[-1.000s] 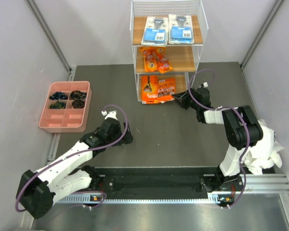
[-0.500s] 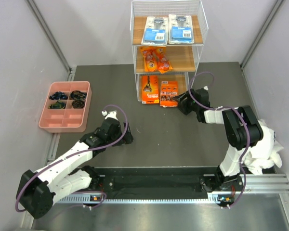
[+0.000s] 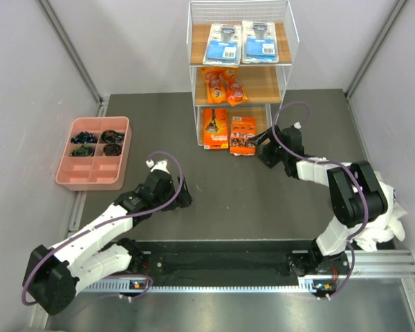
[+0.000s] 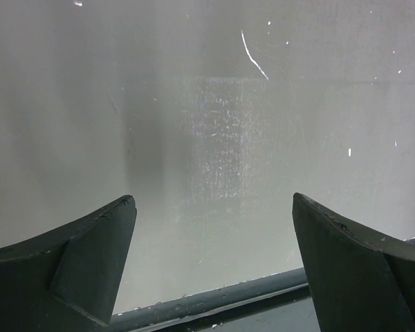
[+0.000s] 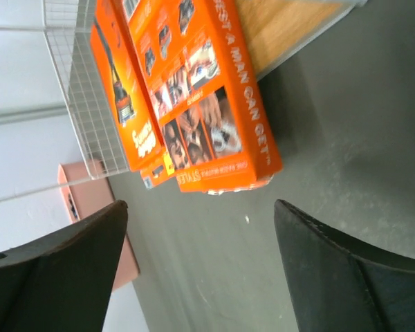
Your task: Place and organize the shaving razors onto the shelf
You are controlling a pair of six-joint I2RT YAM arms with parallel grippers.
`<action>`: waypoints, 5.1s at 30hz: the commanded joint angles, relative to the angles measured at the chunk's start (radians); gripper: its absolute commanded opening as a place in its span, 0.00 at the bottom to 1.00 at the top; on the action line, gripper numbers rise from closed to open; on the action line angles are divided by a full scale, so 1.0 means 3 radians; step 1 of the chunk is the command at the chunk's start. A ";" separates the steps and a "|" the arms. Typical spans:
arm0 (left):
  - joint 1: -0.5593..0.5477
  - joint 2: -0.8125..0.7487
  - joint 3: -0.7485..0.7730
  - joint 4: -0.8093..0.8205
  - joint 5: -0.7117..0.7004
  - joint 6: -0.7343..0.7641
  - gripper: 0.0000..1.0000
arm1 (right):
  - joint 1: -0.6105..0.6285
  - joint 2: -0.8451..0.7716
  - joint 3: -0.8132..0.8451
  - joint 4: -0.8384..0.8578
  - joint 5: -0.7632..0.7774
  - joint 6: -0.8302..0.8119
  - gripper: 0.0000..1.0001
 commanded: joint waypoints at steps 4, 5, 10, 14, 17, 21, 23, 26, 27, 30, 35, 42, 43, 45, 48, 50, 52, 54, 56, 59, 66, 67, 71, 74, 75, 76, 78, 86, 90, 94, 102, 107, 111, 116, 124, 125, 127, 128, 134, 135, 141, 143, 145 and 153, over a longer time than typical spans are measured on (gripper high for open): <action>0.0008 -0.0098 -0.0044 0.0097 0.0037 -0.0026 0.99 | 0.0260 -0.0036 -0.0206 0.0306 0.0091 0.0157 0.54; 0.0008 -0.0113 -0.0044 0.0092 0.0037 -0.0026 0.99 | 0.0275 0.0025 -0.0257 0.0408 0.0096 0.0193 0.51; 0.0013 -0.0149 -0.0055 0.0072 0.0007 -0.0026 0.99 | 0.0372 0.0148 -0.0339 0.0603 0.0157 0.0378 0.33; 0.0008 -0.0144 -0.0055 0.0082 0.0012 -0.0026 0.99 | 0.0383 0.0250 -0.0329 0.0670 0.0203 0.0490 0.18; 0.0008 -0.0134 -0.0050 0.0087 0.0012 -0.0021 0.99 | 0.0383 0.0352 -0.0308 0.0736 0.0254 0.0587 0.10; 0.0008 -0.0128 -0.0044 0.0072 0.0001 0.0005 0.99 | 0.0377 0.0495 -0.0247 0.0803 0.0311 0.0695 0.04; 0.0013 -0.0129 -0.0029 0.0067 -0.0014 0.0010 0.99 | 0.0367 0.0577 -0.0186 0.0777 0.0326 0.0746 0.02; 0.0008 -0.0134 -0.0024 0.0061 -0.0004 0.0015 0.99 | 0.0342 0.0674 -0.0130 0.0787 0.0336 0.0787 0.02; 0.0008 -0.0134 -0.0029 0.0061 -0.0004 0.0015 0.99 | 0.0316 0.0690 -0.0119 0.0803 0.0331 0.0792 0.01; 0.0013 -0.0129 -0.0024 0.0061 0.0012 0.0015 0.99 | 0.0265 0.0731 -0.0073 0.0833 0.0321 0.0828 0.01; 0.0008 -0.0113 -0.0014 0.0072 0.0032 0.0015 0.99 | 0.0194 0.0772 0.0024 0.0772 0.0311 0.0838 0.01; 0.0013 -0.0078 -0.0004 0.0082 0.0042 0.0030 0.99 | 0.0132 0.0848 0.0167 0.0716 0.0311 0.0843 0.01; 0.0013 -0.0067 0.0002 0.0082 0.0037 0.0035 0.99 | 0.0132 0.0874 0.0203 0.0716 0.0306 0.0843 0.01; 0.0013 -0.0052 0.0002 0.0092 0.0042 0.0041 0.99 | 0.0132 0.0915 0.0284 0.0695 0.0280 0.0838 0.01; 0.0008 -0.0021 0.0012 0.0092 0.0042 0.0051 0.99 | 0.0132 0.1002 0.0341 0.0711 0.0265 0.0869 0.01; 0.0013 -0.0011 0.0017 0.0097 0.0047 0.0051 0.99 | 0.0132 0.1033 0.0351 0.0736 0.0265 0.0884 0.01; 0.0008 -0.0001 0.0017 0.0107 0.0047 0.0051 0.99 | 0.0127 0.1068 0.0397 0.0726 0.0255 0.0884 0.01; 0.0008 0.0004 0.0017 0.0118 0.0053 0.0051 0.99 | 0.0127 0.1104 0.0428 0.0736 0.0249 0.0884 0.01; 0.0008 0.0020 0.0022 0.0128 0.0053 0.0056 0.99 | 0.0127 0.1135 0.0443 0.0757 0.0249 0.0894 0.01; 0.0008 0.0045 0.0022 0.0138 0.0058 0.0056 0.99 | 0.0127 0.1160 0.0484 0.0777 0.0229 0.0910 0.01; 0.0008 0.0051 -0.0009 0.0143 0.0073 0.0056 0.99 | 0.0127 0.1232 0.0627 0.0803 0.0178 0.0920 0.01; 0.0008 0.0050 -0.0019 0.0143 0.0073 0.0051 0.99 | 0.0127 0.1237 0.0648 0.0793 0.0168 0.0920 0.01; 0.0013 0.0020 -0.0060 0.0148 0.0068 0.0030 0.99 | 0.0137 0.1268 0.0734 0.0772 0.0147 0.0920 0.01; 0.0013 0.0020 -0.0065 0.0153 0.0073 0.0030 0.99 | 0.0168 0.1288 0.0801 0.0721 0.0147 0.0900 0.01; 0.0008 0.0030 -0.0065 0.0159 0.0073 0.0030 0.99 | 0.0183 0.1293 0.0811 0.0696 0.0147 0.0894 0.01; 0.0008 0.0030 -0.0060 0.0159 0.0073 0.0030 0.99 | 0.0193 0.1293 0.0817 0.0695 0.0152 0.0894 0.01; 0.0013 0.0040 -0.0065 0.0164 0.0078 0.0030 0.99 | 0.0214 0.1293 0.0781 0.0721 0.0168 0.0925 0.01; 0.0013 -0.0001 -0.0080 0.0159 0.0068 0.0020 0.99 | 0.0219 0.1166 0.0587 0.0777 0.0183 0.0910 0.01; 0.0013 -0.0031 -0.0075 0.0128 0.0053 0.0020 0.99 | 0.0234 0.1079 0.0541 0.0742 0.0142 0.0838 0.01; 0.0013 -0.0067 -0.0080 0.0107 0.0012 0.0030 0.99 | 0.0306 0.0910 0.0428 0.0706 0.0147 0.0757 0.01; 0.0013 -0.0103 0.0012 0.0067 0.0017 0.0010 0.99 | 0.0388 0.0384 0.0111 0.0399 0.0183 0.0373 0.02; 0.0013 -0.0134 0.0063 0.0072 0.0052 0.0015 0.99 | 0.0418 -0.0142 0.0004 -0.0243 0.0254 -0.0122 0.03; 0.0013 -0.0149 0.0104 0.0056 0.0027 0.0046 0.99 | 0.0485 -0.0581 -0.0104 -0.0674 0.0403 -0.0445 0.07; 0.0013 -0.0154 0.0211 -0.0010 -0.0024 0.0087 0.99 | 0.0526 -0.1068 -0.0160 -0.1247 0.0566 -0.0823 0.16; 0.0013 -0.0129 0.0380 -0.0092 -0.0106 0.0128 0.99 | 0.0531 -0.2023 -0.0242 -0.2069 0.0909 -0.1181 0.40; 0.0013 -0.0123 0.0431 -0.0117 -0.0121 0.0138 0.99 | 0.0531 -0.2096 -0.0247 -0.2137 0.0929 -0.1237 0.45; 0.0013 -0.0108 0.0477 -0.0153 -0.0142 0.0173 0.99 | 0.0526 -0.2249 -0.0272 -0.2351 0.0980 -0.1294 0.48; 0.0013 -0.0098 0.0518 -0.0158 -0.0142 0.0189 0.99 | 0.0526 -0.2392 -0.0283 -0.2423 0.0996 -0.1345 0.52; 0.0013 0.0060 0.0758 -0.0260 -0.0208 0.0352 0.99 | 0.0531 -0.2888 -0.0390 -0.2837 0.1139 -0.1493 0.74; 0.0018 0.0091 0.0799 -0.0276 -0.0223 0.0423 0.99 | 0.0531 -0.2940 -0.0395 -0.2894 0.1164 -0.1514 0.77; 0.0079 0.0382 0.1136 -0.0419 -0.0229 0.0690 0.99 | 0.0531 -0.3247 -0.0426 -0.3175 0.1211 -0.1560 0.92; 0.0094 0.0485 0.1239 -0.0455 -0.0213 0.0726 0.99 | 0.0531 -0.3288 -0.0446 -0.3196 0.1211 -0.1580 0.96; 0.0130 0.0576 0.1305 -0.0450 -0.0117 0.0777 0.99 | 0.0531 -0.3303 -0.0446 -0.3262 0.1221 -0.1611 0.98; 0.0631 0.0807 0.1352 -0.0435 0.0644 0.0874 0.99 | 0.0531 -0.3385 -0.0543 -0.3324 0.1257 -0.1632 0.99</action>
